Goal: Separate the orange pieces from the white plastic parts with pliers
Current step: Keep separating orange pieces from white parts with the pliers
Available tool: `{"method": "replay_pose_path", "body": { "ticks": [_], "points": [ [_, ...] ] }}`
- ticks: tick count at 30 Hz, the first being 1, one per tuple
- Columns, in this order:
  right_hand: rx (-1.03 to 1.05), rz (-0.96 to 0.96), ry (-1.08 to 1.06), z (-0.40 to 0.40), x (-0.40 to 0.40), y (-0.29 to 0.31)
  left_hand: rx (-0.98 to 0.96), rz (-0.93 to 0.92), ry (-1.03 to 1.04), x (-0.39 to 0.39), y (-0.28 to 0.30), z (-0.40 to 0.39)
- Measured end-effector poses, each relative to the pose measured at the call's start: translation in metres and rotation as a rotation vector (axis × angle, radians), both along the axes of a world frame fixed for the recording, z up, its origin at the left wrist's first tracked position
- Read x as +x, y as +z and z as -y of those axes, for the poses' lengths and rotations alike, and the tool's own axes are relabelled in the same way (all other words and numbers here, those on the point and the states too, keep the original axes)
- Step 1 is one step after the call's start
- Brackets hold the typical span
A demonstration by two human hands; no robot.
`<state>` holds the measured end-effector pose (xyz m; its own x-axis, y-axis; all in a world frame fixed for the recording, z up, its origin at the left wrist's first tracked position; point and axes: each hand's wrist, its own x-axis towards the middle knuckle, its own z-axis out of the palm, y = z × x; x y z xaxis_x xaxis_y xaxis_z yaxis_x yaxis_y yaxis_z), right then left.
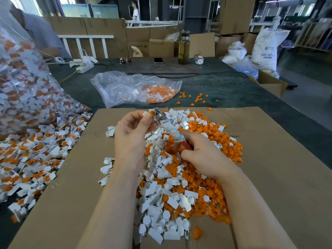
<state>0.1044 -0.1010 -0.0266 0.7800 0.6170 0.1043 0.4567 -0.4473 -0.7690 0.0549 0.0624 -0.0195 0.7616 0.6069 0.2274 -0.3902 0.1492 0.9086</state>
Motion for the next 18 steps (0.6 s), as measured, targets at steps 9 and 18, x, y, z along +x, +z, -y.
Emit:
{"method": "replay_pose_path", "body": {
  "ticks": [9, 18],
  "points": [
    [-0.017, 0.07, -0.017, -0.004, -0.001, -0.001, -0.034, -0.009, 0.018, 0.001, 0.0, 0.001],
    [0.059, 0.056, -0.123, -0.007, -0.001, -0.006, -0.406, -0.12, 0.065, -0.006, 0.001, -0.02]
  ]
}}
